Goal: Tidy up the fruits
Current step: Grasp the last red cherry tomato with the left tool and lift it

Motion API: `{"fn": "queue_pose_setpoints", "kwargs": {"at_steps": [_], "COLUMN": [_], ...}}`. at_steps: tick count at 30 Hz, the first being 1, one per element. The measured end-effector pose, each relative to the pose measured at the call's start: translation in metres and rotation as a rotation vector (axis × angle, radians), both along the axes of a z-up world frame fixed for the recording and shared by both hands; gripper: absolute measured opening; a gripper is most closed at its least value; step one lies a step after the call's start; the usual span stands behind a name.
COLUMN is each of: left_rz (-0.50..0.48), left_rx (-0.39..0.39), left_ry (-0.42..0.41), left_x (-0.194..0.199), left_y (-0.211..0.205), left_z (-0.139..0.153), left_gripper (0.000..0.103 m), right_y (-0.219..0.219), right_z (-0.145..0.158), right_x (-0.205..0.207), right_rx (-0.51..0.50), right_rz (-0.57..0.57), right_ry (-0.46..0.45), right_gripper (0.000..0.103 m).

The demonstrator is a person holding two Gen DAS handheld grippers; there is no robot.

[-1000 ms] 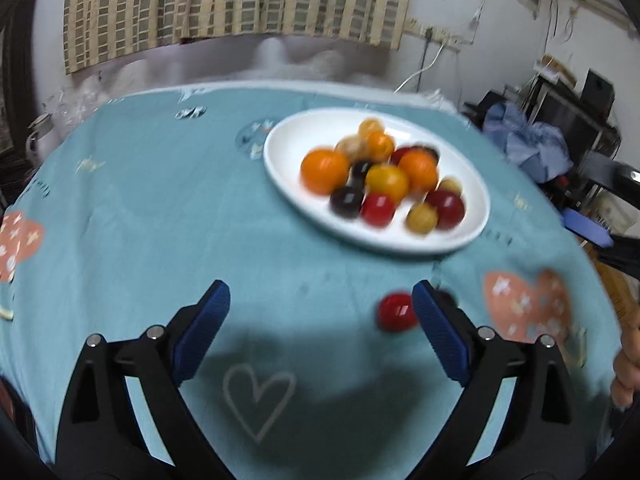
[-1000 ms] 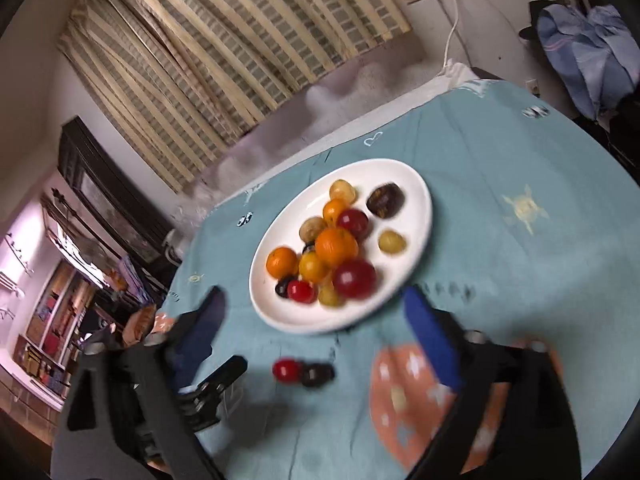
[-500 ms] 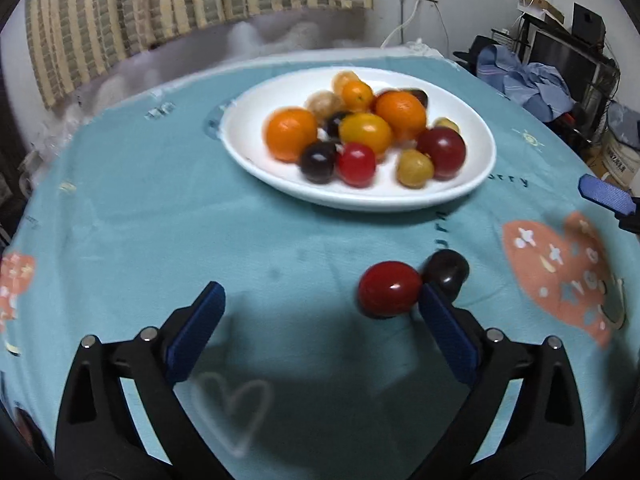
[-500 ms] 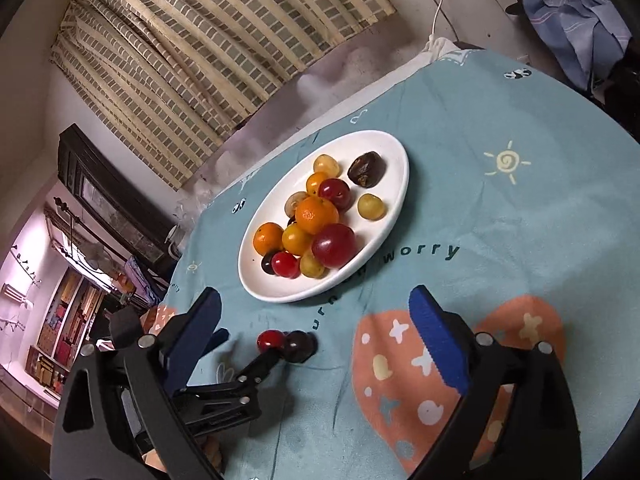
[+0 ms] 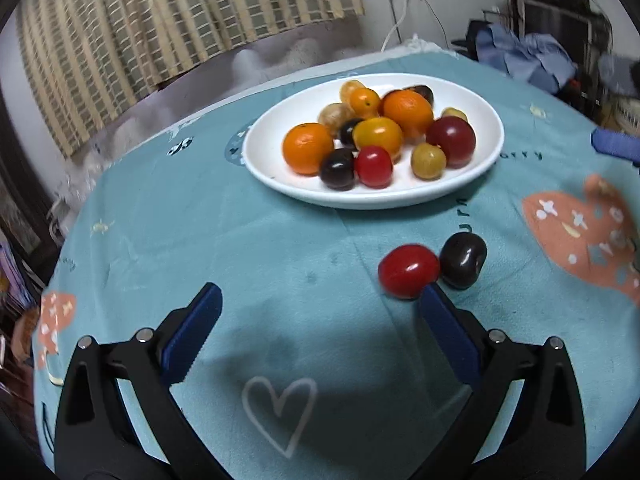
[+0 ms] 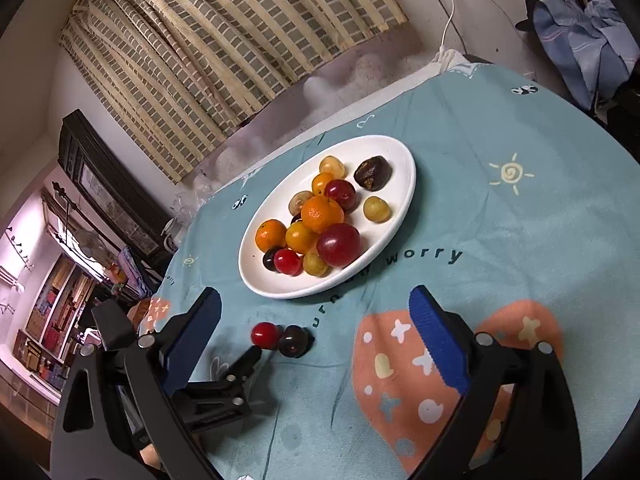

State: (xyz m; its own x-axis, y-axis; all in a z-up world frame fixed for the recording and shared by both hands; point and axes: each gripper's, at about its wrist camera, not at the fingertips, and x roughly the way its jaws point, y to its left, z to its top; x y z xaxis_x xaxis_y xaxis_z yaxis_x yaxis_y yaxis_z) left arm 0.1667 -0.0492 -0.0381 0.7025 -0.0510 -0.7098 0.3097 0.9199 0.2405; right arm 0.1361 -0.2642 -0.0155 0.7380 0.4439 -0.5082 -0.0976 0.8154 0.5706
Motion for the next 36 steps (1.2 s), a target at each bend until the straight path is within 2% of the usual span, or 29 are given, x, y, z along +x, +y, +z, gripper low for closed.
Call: {"fn": "queue_pose_setpoints", "kwargs": {"at_steps": [9, 12, 15, 21, 22, 24, 26, 29, 32, 36], "left_rz": [-0.018, -0.001, -0.014, -0.065, -0.07, -0.08, -0.09, -0.093, -0.096, -0.094], "left_rx": [0.038, -0.002, -0.059, -0.08, -0.092, -0.134, -0.207, -0.218, -0.27, -0.279], "left_ry": [-0.014, 0.013, 0.034, 0.046, 0.059, 0.111, 0.173, 0.189, 0.234, 0.227], "left_x": [0.021, 0.032, 0.033, 0.036, 0.039, 0.046, 0.054, 0.055, 0.059, 0.059], "left_y": [-0.022, -0.018, -0.01, -0.02, -0.021, -0.021, -0.019, -0.02, -0.019, -0.022], "left_z": [-0.002, -0.002, 0.0, -0.002, -0.001, -0.002, -0.004, -0.006, -0.007, -0.009], "left_gripper": [0.1, 0.1, 0.092, 0.085, 0.083, 0.059, 0.05, 0.048, 0.045, 0.037], "right_y": [0.001, 0.0, 0.0, 0.004, 0.003, 0.002, 0.0, 0.0, 0.003, 0.006], "right_z": [-0.002, -0.003, -0.003, -0.002, -0.002, -0.002, -0.003, -0.004, -0.006, -0.008], "right_x": [0.002, 0.002, 0.003, 0.003, 0.004, 0.004, 0.005, 0.007, 0.008, 0.008], "right_rx": [-0.006, -0.003, -0.005, -0.016, -0.017, -0.016, -0.01, -0.011, -0.021, -0.036], "right_rz": [0.002, -0.004, -0.003, 0.006, 0.005, 0.001, -0.003, -0.004, 0.001, 0.013], "right_ry": [0.007, 0.007, 0.002, 0.009, 0.01, 0.013, 0.016, 0.023, 0.028, 0.037], "right_gripper": [0.095, 0.095, 0.095, 0.095, 0.095, 0.095, 0.095, 0.095, 0.095, 0.095]}}
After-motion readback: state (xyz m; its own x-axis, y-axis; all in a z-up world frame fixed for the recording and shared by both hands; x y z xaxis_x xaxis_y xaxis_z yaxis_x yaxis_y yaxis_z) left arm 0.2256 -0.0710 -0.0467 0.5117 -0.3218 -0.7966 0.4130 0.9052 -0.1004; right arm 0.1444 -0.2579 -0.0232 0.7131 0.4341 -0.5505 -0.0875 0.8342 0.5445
